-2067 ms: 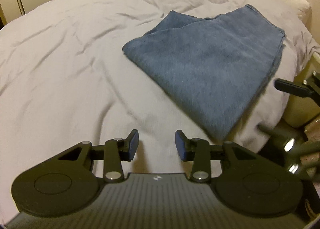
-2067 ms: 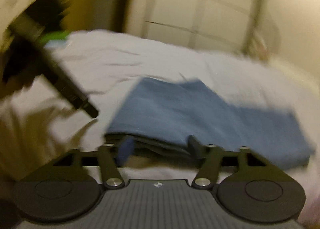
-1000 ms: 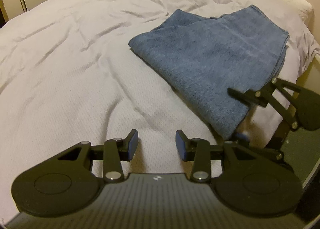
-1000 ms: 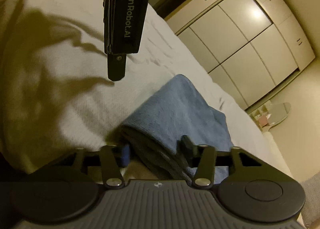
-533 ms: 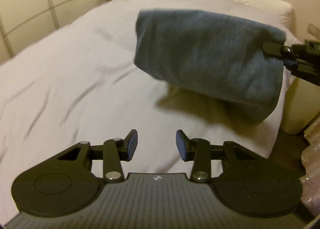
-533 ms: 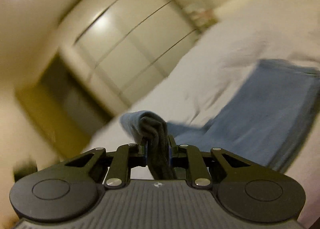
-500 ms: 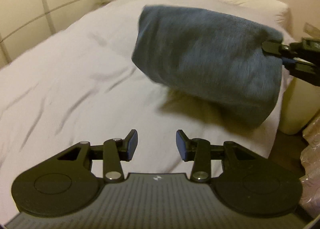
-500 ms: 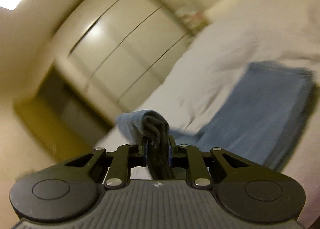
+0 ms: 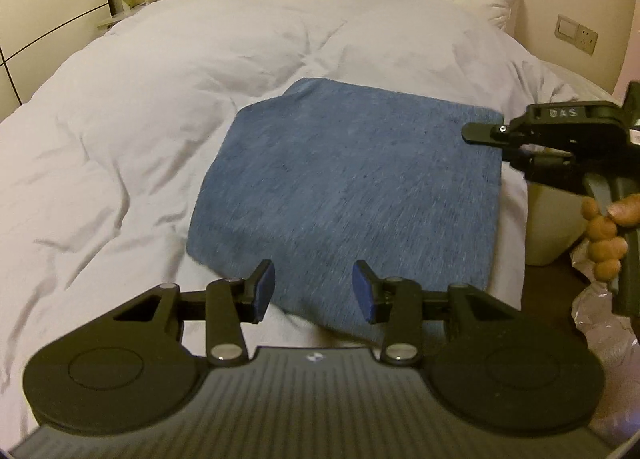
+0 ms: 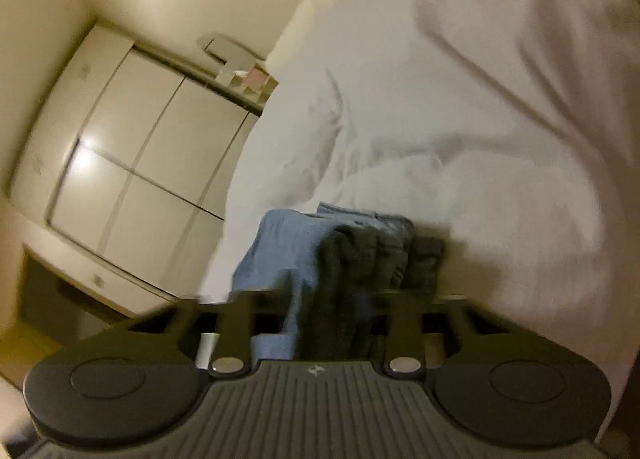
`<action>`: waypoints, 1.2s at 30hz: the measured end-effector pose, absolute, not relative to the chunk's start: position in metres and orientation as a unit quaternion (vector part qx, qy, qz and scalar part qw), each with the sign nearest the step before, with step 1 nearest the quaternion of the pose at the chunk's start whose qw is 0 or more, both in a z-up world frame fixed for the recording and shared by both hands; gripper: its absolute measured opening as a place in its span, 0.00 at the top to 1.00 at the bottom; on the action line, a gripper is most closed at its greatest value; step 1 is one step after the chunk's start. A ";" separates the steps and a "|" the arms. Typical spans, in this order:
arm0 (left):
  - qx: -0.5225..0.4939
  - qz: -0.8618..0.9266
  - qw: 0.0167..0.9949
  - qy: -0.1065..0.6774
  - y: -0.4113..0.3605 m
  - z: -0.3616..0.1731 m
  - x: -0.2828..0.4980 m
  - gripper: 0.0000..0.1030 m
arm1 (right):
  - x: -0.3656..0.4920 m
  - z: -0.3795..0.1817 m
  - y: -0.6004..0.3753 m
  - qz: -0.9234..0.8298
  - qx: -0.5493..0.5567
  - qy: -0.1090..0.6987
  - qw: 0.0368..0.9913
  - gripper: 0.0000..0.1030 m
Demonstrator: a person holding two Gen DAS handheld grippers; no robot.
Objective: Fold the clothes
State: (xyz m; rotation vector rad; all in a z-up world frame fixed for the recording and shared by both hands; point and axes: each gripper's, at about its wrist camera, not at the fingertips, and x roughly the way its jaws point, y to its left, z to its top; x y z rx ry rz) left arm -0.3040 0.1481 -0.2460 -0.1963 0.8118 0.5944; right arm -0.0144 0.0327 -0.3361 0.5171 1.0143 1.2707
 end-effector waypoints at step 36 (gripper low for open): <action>-0.046 0.280 0.871 0.401 0.218 -0.275 -0.246 0.70 | -0.074 -0.298 0.050 0.491 -0.094 0.330 0.801 0.80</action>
